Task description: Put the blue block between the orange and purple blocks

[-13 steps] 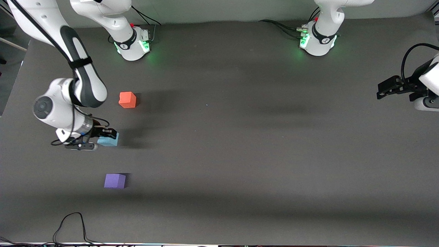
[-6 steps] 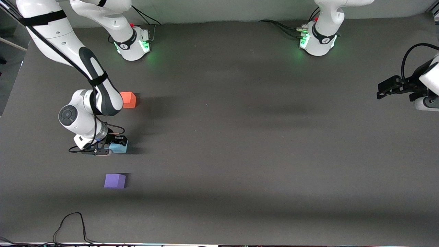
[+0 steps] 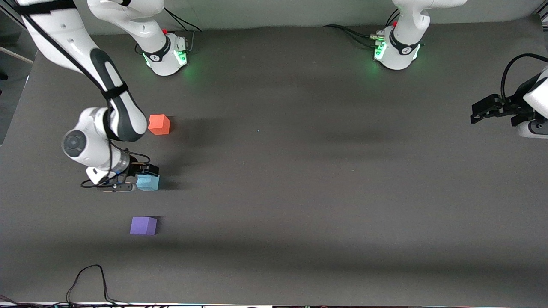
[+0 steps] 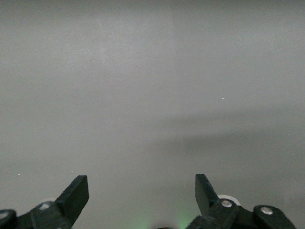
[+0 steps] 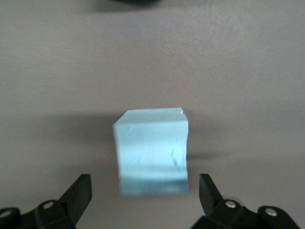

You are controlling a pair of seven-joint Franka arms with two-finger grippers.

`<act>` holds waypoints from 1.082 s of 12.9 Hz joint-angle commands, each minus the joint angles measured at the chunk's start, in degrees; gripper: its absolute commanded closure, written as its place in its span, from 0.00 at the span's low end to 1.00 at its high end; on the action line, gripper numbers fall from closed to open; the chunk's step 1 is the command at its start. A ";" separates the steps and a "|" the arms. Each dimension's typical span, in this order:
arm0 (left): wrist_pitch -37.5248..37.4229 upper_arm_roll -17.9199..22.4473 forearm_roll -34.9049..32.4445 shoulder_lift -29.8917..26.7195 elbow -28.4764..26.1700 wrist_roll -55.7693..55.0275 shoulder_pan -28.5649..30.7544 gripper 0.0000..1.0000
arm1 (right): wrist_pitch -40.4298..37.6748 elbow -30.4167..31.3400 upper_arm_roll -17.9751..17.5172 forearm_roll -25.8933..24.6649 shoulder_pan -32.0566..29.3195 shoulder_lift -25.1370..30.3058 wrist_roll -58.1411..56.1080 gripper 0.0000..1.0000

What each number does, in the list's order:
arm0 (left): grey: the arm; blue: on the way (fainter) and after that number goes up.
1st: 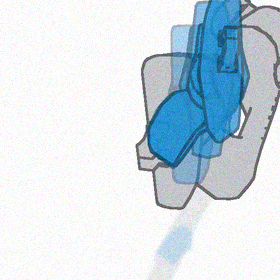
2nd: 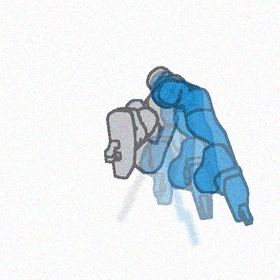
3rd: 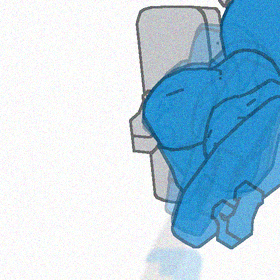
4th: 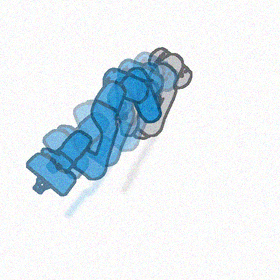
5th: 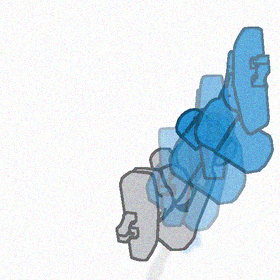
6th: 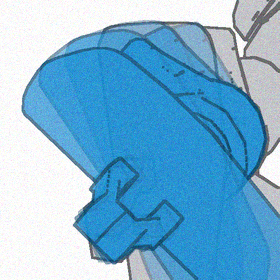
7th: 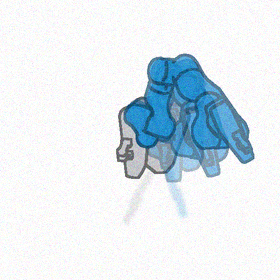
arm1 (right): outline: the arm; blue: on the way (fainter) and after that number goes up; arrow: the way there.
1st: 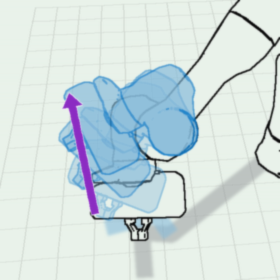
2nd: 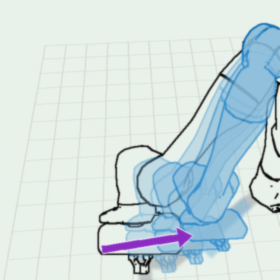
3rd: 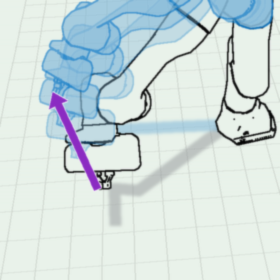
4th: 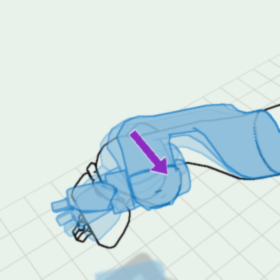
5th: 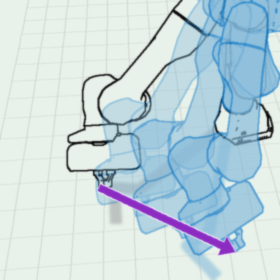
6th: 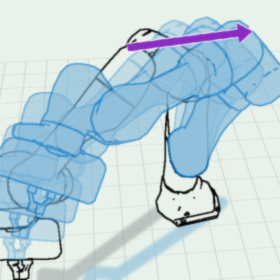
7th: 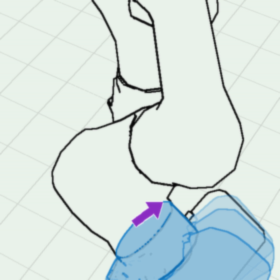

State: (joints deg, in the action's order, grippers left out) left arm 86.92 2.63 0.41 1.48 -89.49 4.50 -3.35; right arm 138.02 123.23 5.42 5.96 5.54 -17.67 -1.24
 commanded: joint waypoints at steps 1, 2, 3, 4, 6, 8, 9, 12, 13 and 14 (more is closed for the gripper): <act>-1.05 0.01 -0.76 -1.31 -0.60 0.34 -0.17 0.00 | -11.15 -2.71 0.38 0.46 0.17 8.94 -1.22 0.00; -1.05 0.09 -0.76 -1.31 -0.60 0.34 -0.17 0.00 | -15.28 -4.82 0.38 0.46 0.17 10.97 -1.31 0.00; -1.14 0.01 -0.76 -1.39 -0.60 0.42 -0.17 0.00 | -19.24 -7.10 0.38 0.46 0.26 12.99 -1.31 0.00; -1.14 0.09 -0.76 -1.31 -0.60 0.42 -0.17 0.00 | -23.54 -9.73 0.29 0.37 0.26 15.01 -1.31 0.00; -1.14 0.09 -0.76 -1.39 -0.60 0.42 -0.17 0.00 | -33.73 -16.32 0.11 0.37 0.35 18.00 -1.31 0.00; -1.14 0.09 -0.76 -1.31 -0.69 0.42 -0.17 0.00 | -42.45 -21.43 0.90 0.20 0.87 20.55 -1.49 0.00; -1.14 0.09 -0.76 -1.39 -0.60 0.42 -0.17 0.00 | -44.66 -22.23 1.60 -0.24 3.40 22.31 -1.23 0.00; -1.14 0.09 -0.76 -1.31 -0.60 0.42 -0.17 0.00 | -46.96 -22.50 7.48 -0.24 8.25 24.08 -1.22 0.00; -1.14 0.01 -0.67 -1.31 -0.69 0.42 -0.17 0.00 | -47.31 -22.50 7.58 -0.24 8.17 24.08 -1.31 0.00; -1.14 0.00 -0.76 -1.31 -0.60 0.42 -0.17 0.00 | -47.32 -22.50 7.58 -0.24 8.17 23.91 -1.31 0.00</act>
State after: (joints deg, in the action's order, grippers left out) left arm 86.38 2.64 0.41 1.44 -89.48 4.50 -3.35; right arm 91.32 100.95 11.85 5.93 12.91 6.65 -1.50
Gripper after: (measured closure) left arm 0.000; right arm 0.000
